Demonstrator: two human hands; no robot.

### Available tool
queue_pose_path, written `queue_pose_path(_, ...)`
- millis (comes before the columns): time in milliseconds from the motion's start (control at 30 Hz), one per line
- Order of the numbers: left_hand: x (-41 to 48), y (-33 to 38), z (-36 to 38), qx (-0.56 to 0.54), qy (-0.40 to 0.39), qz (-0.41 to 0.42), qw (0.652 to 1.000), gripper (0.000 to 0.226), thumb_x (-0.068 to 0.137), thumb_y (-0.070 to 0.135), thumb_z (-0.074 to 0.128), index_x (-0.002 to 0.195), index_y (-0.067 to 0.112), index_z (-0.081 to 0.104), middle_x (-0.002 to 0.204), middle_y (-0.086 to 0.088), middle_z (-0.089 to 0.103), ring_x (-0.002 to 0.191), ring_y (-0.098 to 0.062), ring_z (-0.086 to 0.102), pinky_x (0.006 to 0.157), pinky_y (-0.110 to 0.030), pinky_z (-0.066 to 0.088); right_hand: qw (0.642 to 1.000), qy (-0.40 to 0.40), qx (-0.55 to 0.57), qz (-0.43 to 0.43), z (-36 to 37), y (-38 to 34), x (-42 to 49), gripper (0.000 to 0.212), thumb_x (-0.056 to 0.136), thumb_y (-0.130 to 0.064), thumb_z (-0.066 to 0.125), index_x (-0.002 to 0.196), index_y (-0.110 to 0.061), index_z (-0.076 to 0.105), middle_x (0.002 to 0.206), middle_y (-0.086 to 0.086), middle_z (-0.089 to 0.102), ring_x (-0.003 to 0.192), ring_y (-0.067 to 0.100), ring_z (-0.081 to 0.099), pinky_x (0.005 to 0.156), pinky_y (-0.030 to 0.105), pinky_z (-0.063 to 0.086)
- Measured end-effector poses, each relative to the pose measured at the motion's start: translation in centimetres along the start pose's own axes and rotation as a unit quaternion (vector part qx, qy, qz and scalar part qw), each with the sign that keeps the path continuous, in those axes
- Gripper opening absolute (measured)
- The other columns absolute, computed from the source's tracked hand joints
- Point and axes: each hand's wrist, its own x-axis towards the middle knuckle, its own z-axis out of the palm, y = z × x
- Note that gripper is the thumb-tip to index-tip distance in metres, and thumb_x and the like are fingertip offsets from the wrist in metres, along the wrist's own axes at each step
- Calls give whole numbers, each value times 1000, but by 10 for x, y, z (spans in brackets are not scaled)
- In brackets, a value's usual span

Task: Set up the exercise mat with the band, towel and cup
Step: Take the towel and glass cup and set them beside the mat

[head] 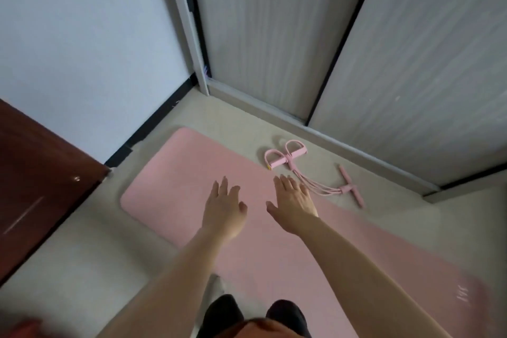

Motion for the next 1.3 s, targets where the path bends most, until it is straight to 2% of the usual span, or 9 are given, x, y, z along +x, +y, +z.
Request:
queue_pose_path(67, -35, 0, -2, 1, 6, -28, 1000, 50, 99, 27, 39, 147, 13, 33, 161, -17, 13, 150, -27, 8, 121, -33, 6, 1000, -11, -17, -23, -4, -11, -18, 69, 99, -41, 38, 154, -9, 11, 163, 9, 13, 150, 23, 8, 121, 45, 9)
queue_pose_path(200, -101, 3, 3, -40, 32, -88, 995, 47, 99, 24, 40, 145, 16, 37, 160, -13, 20, 148, -30, 19, 119, -36, 20, 994, -16, -51, -92, 2, -22, -57, 66, 99, -42, 38, 152, -10, 16, 163, 10, 12, 150, 23, 7, 120, 46, 9)
queue_pose_path(367, -197, 30, 14, -68, 120, -178, 974, 48, 97, 26, 39, 145, 16, 38, 160, -14, 22, 148, -30, 17, 120, -37, 17, 974, -16, -94, -203, 8, -27, -123, 68, 98, -45, 38, 152, -10, 15, 163, 9, 11, 151, 25, 6, 120, 48, 10)
queue_pose_path(533, -294, 41, 35, -98, 233, -259, 932, 46, 97, 24, 40, 143, 17, 41, 158, -11, 28, 147, -23, 21, 119, -31, 13, 941, -33, -145, -303, 15, -47, -188, 69, 99, -46, 39, 153, -11, 15, 163, 9, 10, 151, 26, 7, 119, 50, 12)
queue_pose_path(800, -465, 33, 81, -142, 336, -392, 844, 42, 98, 23, 40, 140, 21, 45, 151, 1, 41, 142, -14, 33, 119, -31, 25, 865, -67, -193, -457, 68, -113, -291, 69, 97, -48, 40, 152, -12, 18, 163, 7, 14, 150, 25, 10, 118, 50, 16)
queue_pose_path(1133, -659, 30, 175, -133, 364, -528, 756, 37, 92, 18, 45, 129, 19, 51, 141, -1, 46, 135, -24, 37, 110, -37, 37, 787, -133, -236, -554, 165, -170, -440, 67, 97, -46, 42, 151, -13, 21, 159, 7, 21, 146, 26, 18, 115, 47, 22)
queue_pose_path(1233, -691, 32, 198, -130, 356, -582, 719, 46, 95, 23, 46, 140, 21, 41, 154, -4, 31, 144, -25, 24, 116, -40, 31, 759, -146, -253, -582, 186, -182, -473, 66, 97, -46, 42, 151, -14, 21, 159, 6, 21, 146, 26, 18, 115, 47, 23)
queue_pose_path(1300, -704, 30, 205, -123, 339, -606, 709, 53, 96, 30, 44, 147, 23, 31, 159, -5, 20, 147, -27, 16, 119, -42, 26, 748, -147, -253, -596, 194, -193, -489, 65, 97, -46, 43, 150, -14, 23, 158, 7, 24, 146, 26, 20, 114, 46, 25)
